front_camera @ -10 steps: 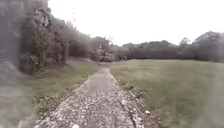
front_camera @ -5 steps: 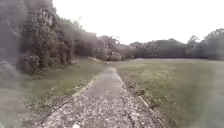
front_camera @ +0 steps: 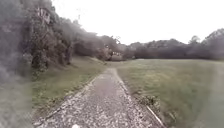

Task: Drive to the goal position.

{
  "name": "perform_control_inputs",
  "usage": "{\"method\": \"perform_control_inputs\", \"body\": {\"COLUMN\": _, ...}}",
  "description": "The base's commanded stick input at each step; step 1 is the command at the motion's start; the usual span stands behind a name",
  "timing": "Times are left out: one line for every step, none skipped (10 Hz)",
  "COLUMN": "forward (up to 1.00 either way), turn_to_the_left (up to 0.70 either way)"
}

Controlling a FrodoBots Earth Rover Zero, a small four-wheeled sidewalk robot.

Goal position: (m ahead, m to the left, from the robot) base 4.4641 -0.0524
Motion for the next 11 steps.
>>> {"method": "perform_control_inputs", "body": {"forward": 0.85, "turn_to_the_left": 0.01}}
{"method": "perform_control_inputs", "body": {"forward": 0.85, "turn_to_the_left": 0.01}}
{"method": "perform_control_inputs", "body": {"forward": 0.85, "turn_to_the_left": 0.01}}
{"method": "perform_control_inputs", "body": {"forward": 0.85, "turn_to_the_left": 0.01}}
{"method": "perform_control_inputs", "body": {"forward": 0.85, "turn_to_the_left": 0.01}}
{"method": "perform_control_inputs", "body": {"forward": 0.85, "turn_to_the_left": 0.01}}
{"method": "perform_control_inputs", "body": {"forward": 0.85, "turn_to_the_left": 0.01}}
{"method": "perform_control_inputs", "body": {"forward": 0.85, "turn_to_the_left": 0.01}}
{"method": "perform_control_inputs", "body": {"forward": 0.85, "turn_to_the_left": 0.01}}
{"method": "perform_control_inputs", "body": {"forward": 0.85, "turn_to_the_left": 0.01}}
{"method": "perform_control_inputs", "body": {"forward": 0.85, "turn_to_the_left": 0.01}}
